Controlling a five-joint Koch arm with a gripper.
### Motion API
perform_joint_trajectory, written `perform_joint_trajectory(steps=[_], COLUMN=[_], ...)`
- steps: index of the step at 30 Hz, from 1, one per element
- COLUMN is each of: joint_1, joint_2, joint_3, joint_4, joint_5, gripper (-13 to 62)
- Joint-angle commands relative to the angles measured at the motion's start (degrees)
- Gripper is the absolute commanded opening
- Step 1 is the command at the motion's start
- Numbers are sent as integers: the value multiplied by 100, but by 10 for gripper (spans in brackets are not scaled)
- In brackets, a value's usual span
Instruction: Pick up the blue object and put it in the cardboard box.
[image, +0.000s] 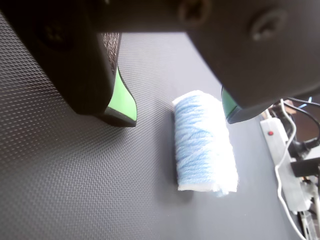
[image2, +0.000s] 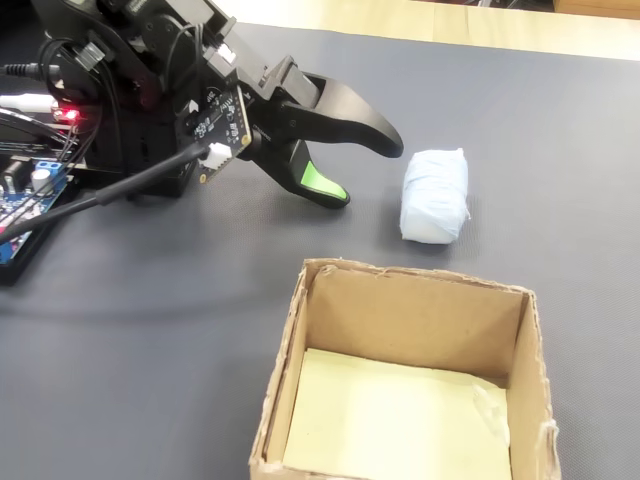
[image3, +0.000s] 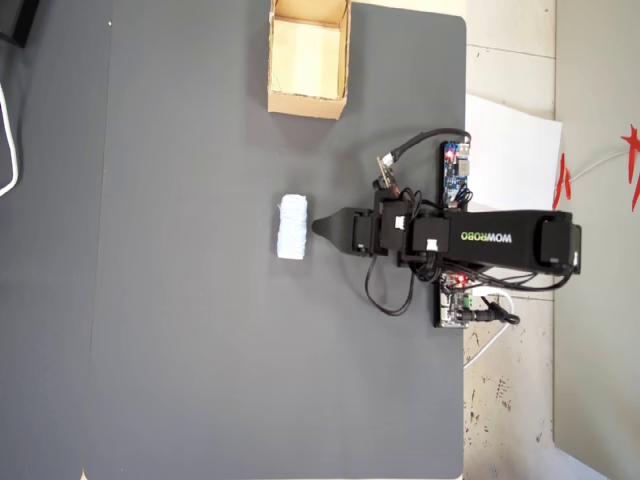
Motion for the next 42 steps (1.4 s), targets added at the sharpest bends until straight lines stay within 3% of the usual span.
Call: perform_joint_trajectory(steps=[1, 42], joint_1=[-26, -167], joint_2=[510, 510], joint_3=[220, -141], joint_4=[668, 97], joint_5=[97, 88], gripper=[338, 340])
